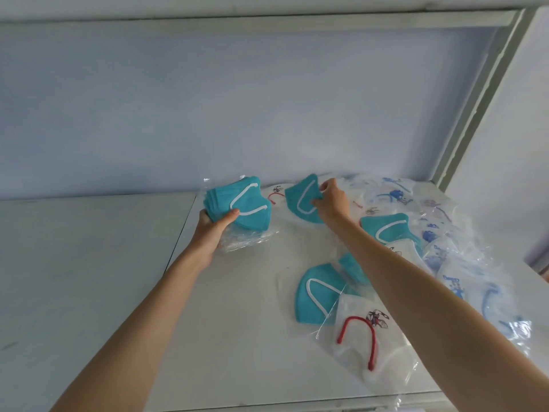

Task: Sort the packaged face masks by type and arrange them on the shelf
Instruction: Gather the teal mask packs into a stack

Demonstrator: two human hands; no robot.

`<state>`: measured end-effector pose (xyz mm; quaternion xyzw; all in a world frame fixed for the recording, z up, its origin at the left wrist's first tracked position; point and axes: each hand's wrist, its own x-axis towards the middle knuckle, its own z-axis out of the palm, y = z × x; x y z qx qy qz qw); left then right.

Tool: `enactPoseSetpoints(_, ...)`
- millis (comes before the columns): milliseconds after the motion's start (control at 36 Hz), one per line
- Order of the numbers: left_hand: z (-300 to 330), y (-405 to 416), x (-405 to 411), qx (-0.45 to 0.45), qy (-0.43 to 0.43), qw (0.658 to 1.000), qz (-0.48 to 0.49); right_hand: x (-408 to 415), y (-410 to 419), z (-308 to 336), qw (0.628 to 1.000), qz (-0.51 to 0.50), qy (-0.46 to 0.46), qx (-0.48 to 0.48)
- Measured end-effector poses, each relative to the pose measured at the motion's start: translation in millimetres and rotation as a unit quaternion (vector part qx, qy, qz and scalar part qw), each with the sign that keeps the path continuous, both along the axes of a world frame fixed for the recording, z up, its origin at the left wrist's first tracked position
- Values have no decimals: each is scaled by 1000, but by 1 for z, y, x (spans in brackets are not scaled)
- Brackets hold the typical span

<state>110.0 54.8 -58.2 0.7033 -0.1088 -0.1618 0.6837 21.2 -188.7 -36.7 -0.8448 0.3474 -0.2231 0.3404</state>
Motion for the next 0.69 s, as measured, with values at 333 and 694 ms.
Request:
enactPoseSetpoints(333, 7, -25, -22, -12, 20, 998, -50, -33, 33, 32, 882, 142, -245, 378)
enactPoseSetpoints(694, 8, -46, -55, -37, 94, 978, -182, -66, 45, 3, 912, 63, -177, 364)
